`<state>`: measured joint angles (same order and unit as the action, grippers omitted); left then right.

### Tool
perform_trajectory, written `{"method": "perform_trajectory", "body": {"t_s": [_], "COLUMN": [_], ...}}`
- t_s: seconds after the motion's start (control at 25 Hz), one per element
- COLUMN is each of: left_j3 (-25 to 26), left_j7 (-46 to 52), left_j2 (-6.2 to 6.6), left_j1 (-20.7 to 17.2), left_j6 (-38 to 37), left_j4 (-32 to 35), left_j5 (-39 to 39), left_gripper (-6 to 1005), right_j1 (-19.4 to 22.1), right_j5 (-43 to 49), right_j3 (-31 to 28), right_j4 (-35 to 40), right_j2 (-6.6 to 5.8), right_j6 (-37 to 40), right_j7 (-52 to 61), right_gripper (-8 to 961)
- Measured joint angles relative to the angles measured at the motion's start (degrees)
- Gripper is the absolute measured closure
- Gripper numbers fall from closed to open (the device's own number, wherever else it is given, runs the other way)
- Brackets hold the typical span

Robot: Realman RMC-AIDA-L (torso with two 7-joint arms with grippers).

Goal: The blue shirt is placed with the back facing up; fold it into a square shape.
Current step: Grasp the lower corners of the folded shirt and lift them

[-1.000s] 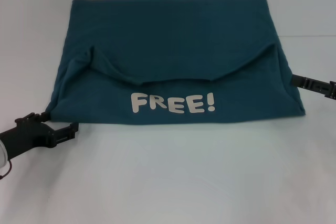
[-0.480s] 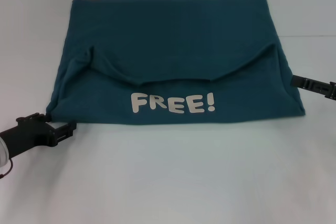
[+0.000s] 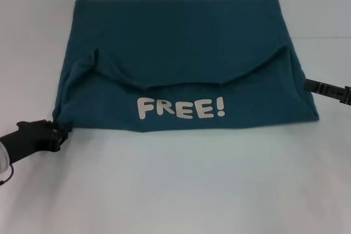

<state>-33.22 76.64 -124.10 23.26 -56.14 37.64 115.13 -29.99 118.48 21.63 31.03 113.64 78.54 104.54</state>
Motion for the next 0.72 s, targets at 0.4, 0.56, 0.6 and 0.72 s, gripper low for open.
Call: {"method": "perform_trajectory", "body": {"t_s": [0.4,0.56,0.6,0.72], "left_j3": [0.0,0.0,0.0,0.0], "left_j7": [0.65,1.12,1.15,1.2], "left_j2": [0.0,0.0,0.0,0.0], "left_j1": [0.57,0.23,0.04,-0.4], "left_j6": [0.41,-0.57,-0.93,-1.67], "left_j4": [0.13,0.85,1.03,1.28], "left_j5": [0.01,0.01,0.02,0.09], "left_gripper": [950,950,950,950], "right_j1": [0.42,0.36,0.18,-0.44], "right_j5": [0.65,3.6,4.91,9.12], "right_j3": [0.75,1.02,1.07,1.28], "right_j4": [0.0,0.96,1.32,2.45], "right_j2": [-0.44,-1.38,-1.79,-2.57], "right_j6": [-0.09,-0.16,-0.36,-1.76], "right_j7": [0.49,4.05,5.72,10.62], "right_gripper": [188,189,189,189]}}
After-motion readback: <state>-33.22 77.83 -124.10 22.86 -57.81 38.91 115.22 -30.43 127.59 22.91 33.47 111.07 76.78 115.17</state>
